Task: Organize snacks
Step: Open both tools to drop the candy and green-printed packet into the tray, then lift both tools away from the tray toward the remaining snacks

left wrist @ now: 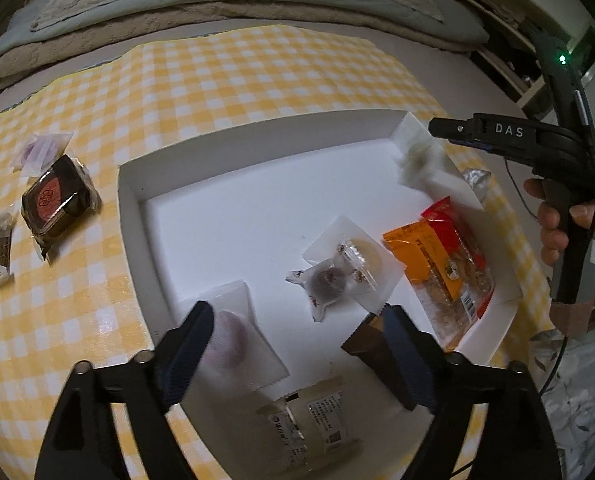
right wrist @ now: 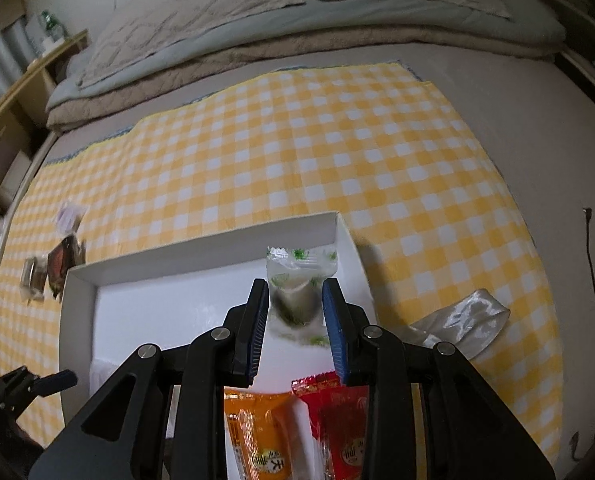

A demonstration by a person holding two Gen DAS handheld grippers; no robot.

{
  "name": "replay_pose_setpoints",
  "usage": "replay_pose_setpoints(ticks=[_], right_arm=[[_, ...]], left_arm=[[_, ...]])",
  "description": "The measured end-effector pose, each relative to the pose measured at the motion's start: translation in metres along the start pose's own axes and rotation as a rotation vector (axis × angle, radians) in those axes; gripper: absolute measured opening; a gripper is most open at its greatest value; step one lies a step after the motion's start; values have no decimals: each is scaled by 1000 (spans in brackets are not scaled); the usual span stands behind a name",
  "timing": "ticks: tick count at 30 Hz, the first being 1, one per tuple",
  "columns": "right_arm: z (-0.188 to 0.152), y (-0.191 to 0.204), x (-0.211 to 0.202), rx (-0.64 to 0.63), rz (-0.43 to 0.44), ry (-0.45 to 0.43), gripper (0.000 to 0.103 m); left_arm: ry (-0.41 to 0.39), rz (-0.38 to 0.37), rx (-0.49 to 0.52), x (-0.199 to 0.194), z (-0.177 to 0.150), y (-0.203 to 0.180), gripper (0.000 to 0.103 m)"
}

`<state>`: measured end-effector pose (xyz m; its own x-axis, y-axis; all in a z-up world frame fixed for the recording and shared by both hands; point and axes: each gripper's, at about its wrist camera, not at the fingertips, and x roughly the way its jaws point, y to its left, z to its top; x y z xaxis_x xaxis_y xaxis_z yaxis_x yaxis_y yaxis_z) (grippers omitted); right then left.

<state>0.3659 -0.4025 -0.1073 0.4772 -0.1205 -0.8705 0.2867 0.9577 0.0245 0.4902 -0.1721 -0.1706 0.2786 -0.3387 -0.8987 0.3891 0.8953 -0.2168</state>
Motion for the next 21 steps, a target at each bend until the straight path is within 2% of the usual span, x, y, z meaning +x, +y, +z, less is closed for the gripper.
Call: replay_pose_setpoints(ticks=[4, 8, 9, 11, 15, 16, 21], right_arm=[[0, -6, 1, 44, 15, 15, 50], [-4, -6, 0, 36, 17, 35, 58], [-5, -4, -1, 25, 16, 39, 63], [-8, -2, -3, 7, 12, 42, 79], [-15, 4, -11, -20, 11, 36, 95], [-16, 6, -13, -25, 7, 31, 103], [-23, 9, -26, -31, -15, 5, 103]], left_arm=[[-10, 2, -3, -9, -3, 2, 103], [-13, 9, 1, -15, -5, 2, 103], [-14, 12, 1, -16, -5, 2, 103], [-15, 12, -2, -20, -6, 2, 103], [-23, 12, -4, -26, -7, 2, 103], [-26, 12, -4, -28, -7, 2, 103], [-41, 11, -7, -37, -9, 3, 103]])
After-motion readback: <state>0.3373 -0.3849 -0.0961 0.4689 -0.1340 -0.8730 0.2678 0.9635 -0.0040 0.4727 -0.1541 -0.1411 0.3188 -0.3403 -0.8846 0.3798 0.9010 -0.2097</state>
